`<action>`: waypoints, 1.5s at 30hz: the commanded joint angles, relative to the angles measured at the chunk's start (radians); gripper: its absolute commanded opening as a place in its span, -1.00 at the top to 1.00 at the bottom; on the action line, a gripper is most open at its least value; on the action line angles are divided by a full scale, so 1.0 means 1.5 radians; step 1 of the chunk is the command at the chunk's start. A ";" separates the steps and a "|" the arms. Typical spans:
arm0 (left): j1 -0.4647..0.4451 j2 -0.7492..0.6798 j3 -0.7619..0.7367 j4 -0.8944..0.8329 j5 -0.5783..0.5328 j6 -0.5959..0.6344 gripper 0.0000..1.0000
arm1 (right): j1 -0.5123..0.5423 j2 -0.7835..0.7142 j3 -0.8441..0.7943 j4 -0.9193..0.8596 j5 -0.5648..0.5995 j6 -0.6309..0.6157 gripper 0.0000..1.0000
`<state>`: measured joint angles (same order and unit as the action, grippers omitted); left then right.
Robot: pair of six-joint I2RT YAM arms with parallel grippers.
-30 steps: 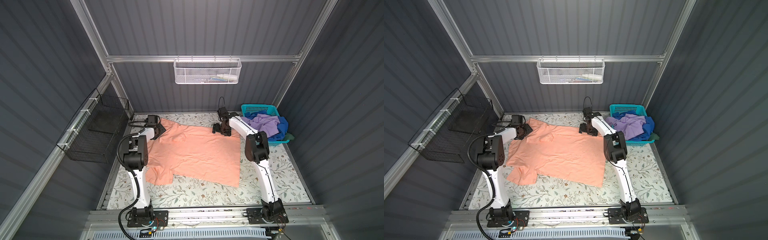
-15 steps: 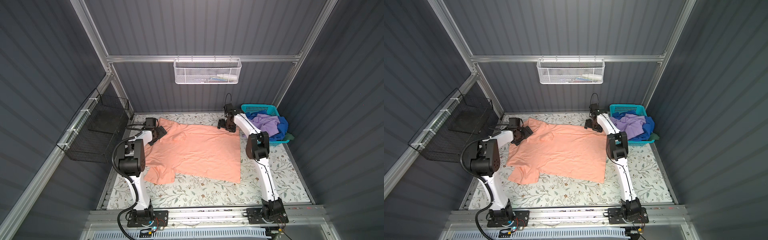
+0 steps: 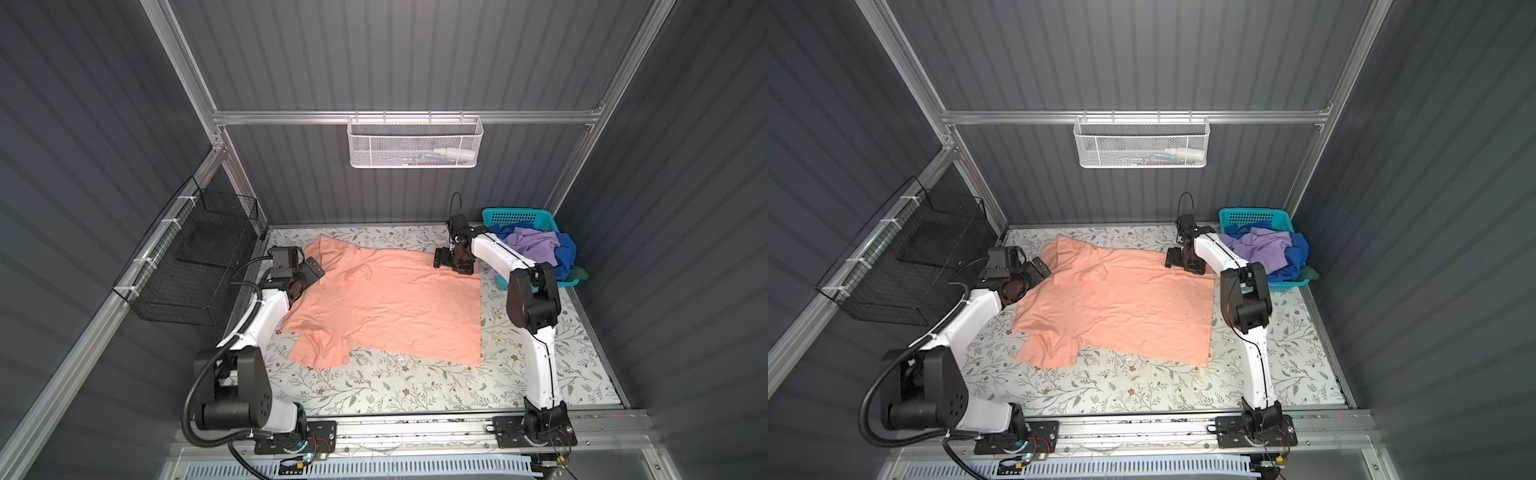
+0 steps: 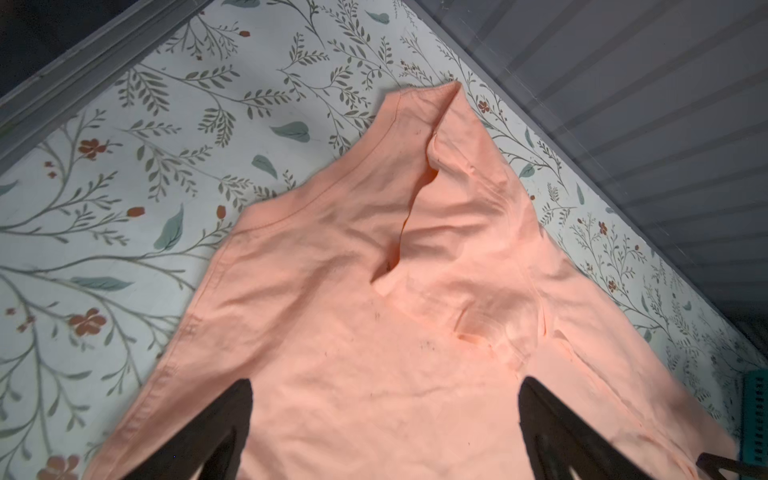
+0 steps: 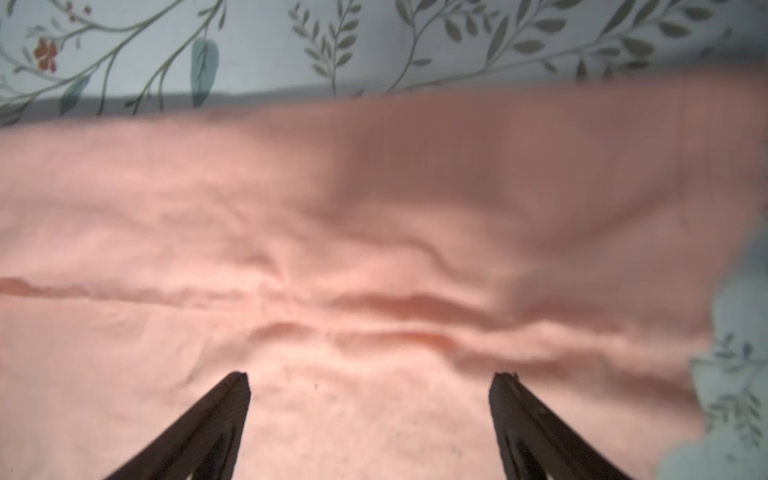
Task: Fold and stack the t-shirts
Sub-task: 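Move both grippers to the peach shirt's near hem and grasp it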
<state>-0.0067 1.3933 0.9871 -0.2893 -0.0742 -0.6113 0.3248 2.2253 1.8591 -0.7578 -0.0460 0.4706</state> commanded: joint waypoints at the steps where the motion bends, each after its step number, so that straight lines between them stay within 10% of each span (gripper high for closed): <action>1: 0.003 -0.071 -0.034 -0.049 -0.003 0.008 -0.99 | 0.006 -0.036 -0.067 0.041 0.017 0.017 -0.85; 12: -0.041 -0.270 -0.110 -0.183 0.026 0.011 -0.99 | 0.079 -0.350 -0.319 0.027 0.128 0.050 -0.98; 24: -0.133 -0.406 -0.233 -0.306 -0.009 -0.040 -1.00 | 0.188 -0.771 -0.727 0.006 0.074 0.266 -0.97; 39: -0.176 -0.343 -0.309 -0.271 -0.071 -0.081 -0.97 | 0.208 -0.811 -0.909 0.052 0.040 0.353 -0.77; 45: -0.176 -0.326 -0.331 -0.248 -0.071 -0.103 -0.58 | 0.208 -0.778 -0.919 0.095 0.029 0.361 -0.56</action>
<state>-0.2687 0.8890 0.5018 -0.6758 -0.1616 -0.7452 0.6319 1.0420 0.4942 -0.6640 0.0139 0.9920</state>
